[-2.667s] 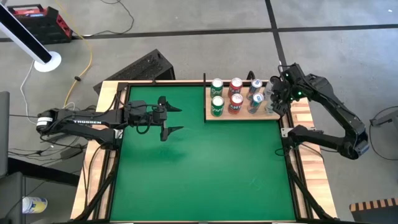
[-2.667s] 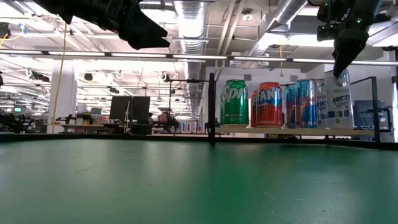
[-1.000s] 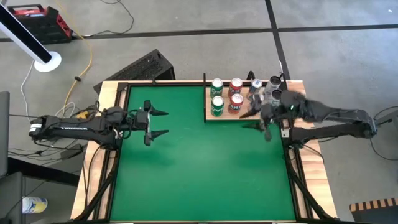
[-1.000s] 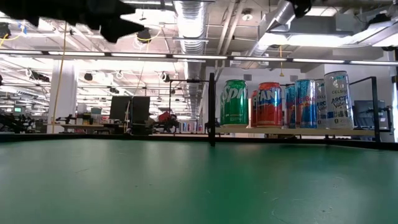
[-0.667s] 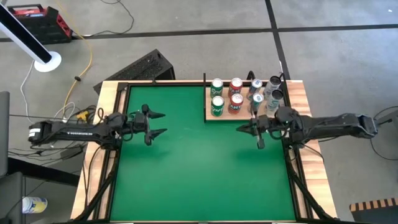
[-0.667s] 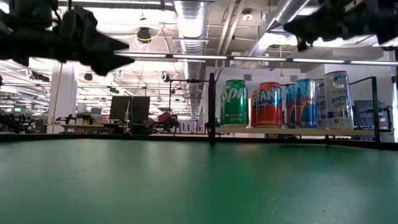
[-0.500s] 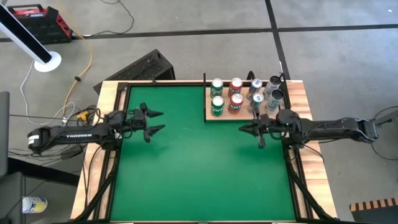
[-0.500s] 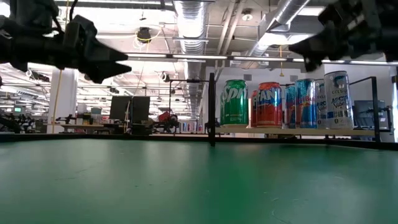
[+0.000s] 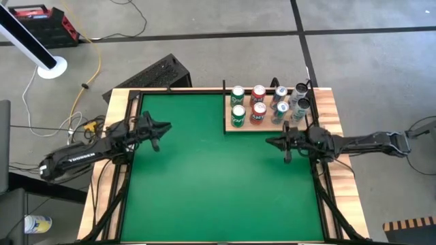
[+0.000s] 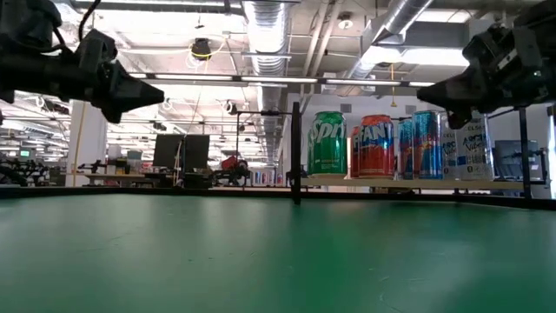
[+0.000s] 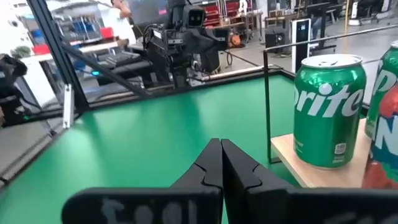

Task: Place canned beverage on shelf
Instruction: Return to Home Position

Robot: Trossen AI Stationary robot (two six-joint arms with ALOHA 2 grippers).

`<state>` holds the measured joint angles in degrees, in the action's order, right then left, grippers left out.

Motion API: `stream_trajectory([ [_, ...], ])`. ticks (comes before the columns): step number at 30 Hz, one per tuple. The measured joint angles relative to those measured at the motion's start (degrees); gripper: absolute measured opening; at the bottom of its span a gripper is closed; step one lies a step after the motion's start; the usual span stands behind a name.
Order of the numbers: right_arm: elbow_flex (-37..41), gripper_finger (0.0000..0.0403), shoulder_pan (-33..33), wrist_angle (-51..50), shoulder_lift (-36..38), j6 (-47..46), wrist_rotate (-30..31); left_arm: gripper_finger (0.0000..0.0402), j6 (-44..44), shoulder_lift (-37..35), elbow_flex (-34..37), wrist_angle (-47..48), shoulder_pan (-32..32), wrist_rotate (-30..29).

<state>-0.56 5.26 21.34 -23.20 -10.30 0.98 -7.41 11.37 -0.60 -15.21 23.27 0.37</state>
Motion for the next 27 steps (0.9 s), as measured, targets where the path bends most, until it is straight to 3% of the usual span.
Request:
stream_trajectory([
  [3, 0.0, 0.002, -1.58, -1.05, -0.02, 1.61, 2.75, 0.0011, 0.43, -6.25, 0.02, 6.23, 0.01, -3.56],
  [6, 0.0, 0.0032, -2.39, -1.61, -0.02, -0.48, 6.65, 0.0006, 0.43, -11.49, 0.06, 11.04, 0.02, -4.59],
  [9, 0.02, 0.0043, -2.59, -1.67, -0.4, -5.86, 8.2, 0.0001, 0.27, -10.81, -0.15, 12.12, -0.02, -4.33],
  [27, 0.04, 0.005, -2.5, -7.38, -0.39, -6.22, 8.15, 0.0004, -0.84, -9.28, -0.26, 14.7, -0.03, -1.65],
])
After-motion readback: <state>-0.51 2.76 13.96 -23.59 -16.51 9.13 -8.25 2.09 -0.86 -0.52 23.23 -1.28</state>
